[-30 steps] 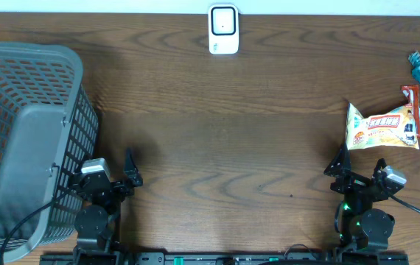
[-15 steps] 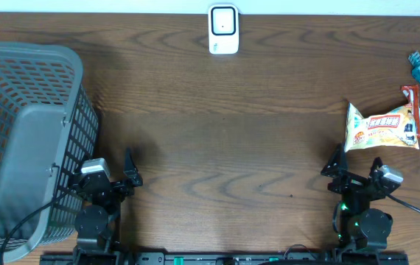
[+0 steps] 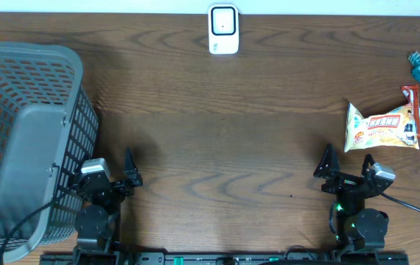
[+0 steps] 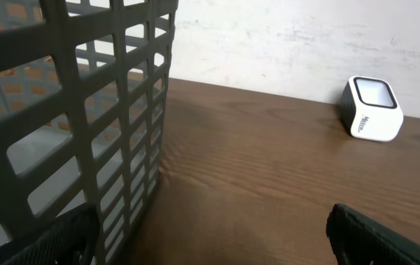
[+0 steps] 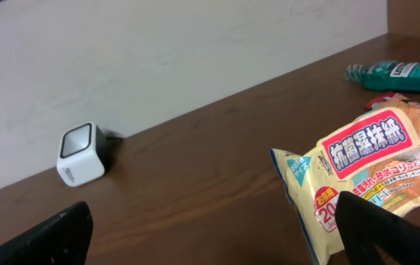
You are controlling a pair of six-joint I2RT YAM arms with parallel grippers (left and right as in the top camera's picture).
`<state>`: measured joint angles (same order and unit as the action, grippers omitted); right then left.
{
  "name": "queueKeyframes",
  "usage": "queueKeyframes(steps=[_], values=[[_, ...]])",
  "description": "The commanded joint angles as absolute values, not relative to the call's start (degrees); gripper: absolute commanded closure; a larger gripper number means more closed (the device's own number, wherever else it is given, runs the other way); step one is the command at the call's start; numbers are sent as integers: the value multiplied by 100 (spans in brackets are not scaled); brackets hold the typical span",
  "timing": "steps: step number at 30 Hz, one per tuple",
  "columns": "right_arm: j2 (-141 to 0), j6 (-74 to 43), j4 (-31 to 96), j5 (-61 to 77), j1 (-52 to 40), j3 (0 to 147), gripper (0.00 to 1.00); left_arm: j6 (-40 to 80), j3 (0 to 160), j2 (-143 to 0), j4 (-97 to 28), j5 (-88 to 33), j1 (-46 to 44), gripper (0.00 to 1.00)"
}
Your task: Scan the item barcode
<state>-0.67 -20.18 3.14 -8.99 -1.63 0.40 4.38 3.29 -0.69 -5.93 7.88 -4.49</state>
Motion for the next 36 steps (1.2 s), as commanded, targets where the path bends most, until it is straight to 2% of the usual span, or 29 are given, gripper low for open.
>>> queueKeyframes(steps=[1,7,36], values=[[-30,-1431,331,-843,-191,32,1,344,183,-19,-694,838,-414,2],[-30,-401,386,-355,-191,32,1,344,183,-19,-694,838,-414,2],[-34,-399,392,-349,-191,32,1,344,183,-23,-694,838,-414,2]])
